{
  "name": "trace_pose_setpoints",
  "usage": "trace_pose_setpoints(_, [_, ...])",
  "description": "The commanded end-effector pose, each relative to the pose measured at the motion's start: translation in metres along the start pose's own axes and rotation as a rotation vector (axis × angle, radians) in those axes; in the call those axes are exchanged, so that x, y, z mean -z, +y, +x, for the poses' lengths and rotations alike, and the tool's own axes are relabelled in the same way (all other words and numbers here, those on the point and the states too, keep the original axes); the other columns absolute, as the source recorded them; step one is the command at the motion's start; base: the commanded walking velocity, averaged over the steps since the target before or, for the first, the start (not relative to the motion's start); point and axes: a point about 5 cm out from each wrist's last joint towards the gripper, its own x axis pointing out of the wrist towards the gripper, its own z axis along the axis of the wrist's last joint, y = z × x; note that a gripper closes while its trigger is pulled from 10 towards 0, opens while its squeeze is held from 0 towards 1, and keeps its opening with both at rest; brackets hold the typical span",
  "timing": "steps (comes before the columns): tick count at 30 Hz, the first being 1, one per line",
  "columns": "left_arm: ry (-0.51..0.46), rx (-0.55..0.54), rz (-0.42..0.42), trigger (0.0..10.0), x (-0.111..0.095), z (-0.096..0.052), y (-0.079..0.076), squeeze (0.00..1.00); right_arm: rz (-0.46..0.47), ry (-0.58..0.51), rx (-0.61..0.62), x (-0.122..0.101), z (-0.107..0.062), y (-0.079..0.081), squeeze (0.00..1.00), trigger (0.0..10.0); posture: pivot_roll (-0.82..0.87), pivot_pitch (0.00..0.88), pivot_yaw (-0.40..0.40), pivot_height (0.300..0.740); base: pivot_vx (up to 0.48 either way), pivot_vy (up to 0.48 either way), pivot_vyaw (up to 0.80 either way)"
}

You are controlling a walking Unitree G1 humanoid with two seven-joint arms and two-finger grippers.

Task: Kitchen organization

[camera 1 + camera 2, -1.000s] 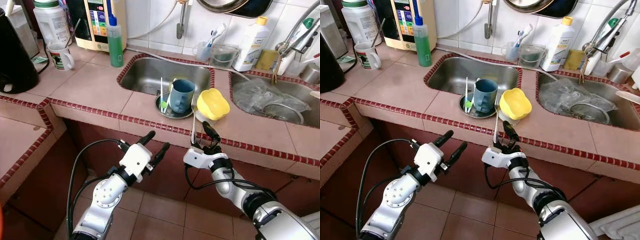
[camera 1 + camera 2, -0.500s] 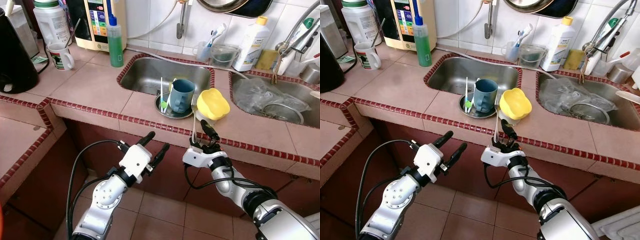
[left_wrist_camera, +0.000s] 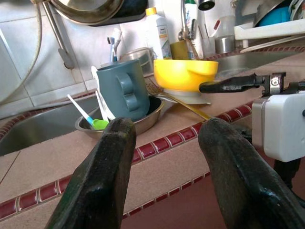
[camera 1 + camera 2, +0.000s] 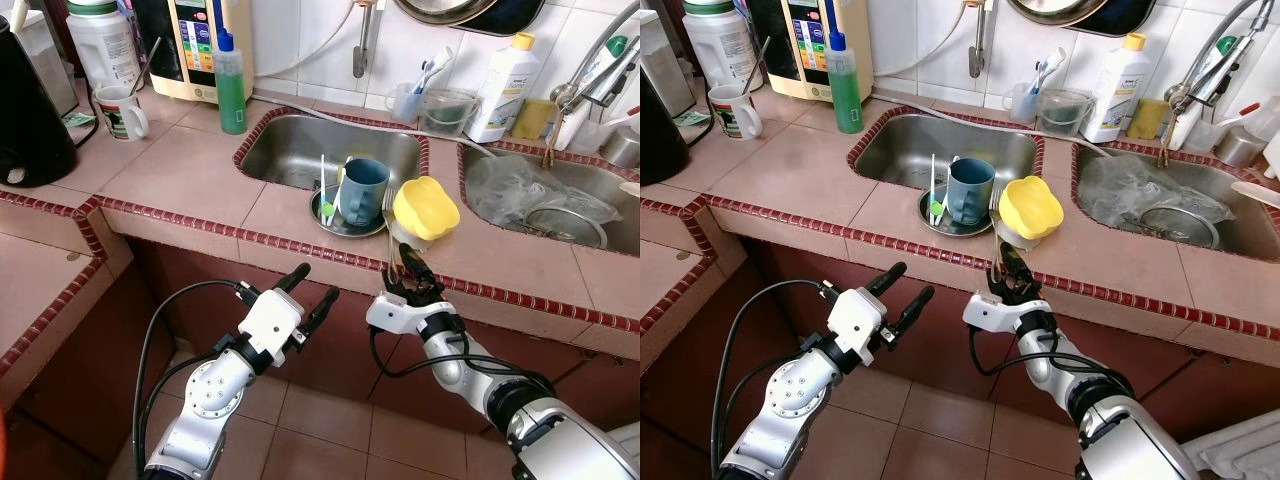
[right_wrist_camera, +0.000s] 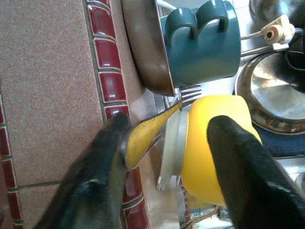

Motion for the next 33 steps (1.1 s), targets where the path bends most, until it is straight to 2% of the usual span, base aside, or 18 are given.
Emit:
trace_pose_setpoints(1, [-0.005,-0.003,0.008,10.0,-0.0029,0.0015,-0.0002,0.0,-0.026,0.005,0.004,0.0049,0.0015,-0.0052,0.0,0.0,-0.02,0.024,-0.064,0.74,0.0,0.0,0.0])
trace_pose_setpoints(33, [-0.006,-0.008,0.006,10.0,-0.003,0.0019,-0.0003,0.0,-0.038,0.006,0.001,0.0067,0.0019,-0.0068,0.0,0.0,-0.01,0.023,-0.068,0.74,0.0,0.0,0.0])
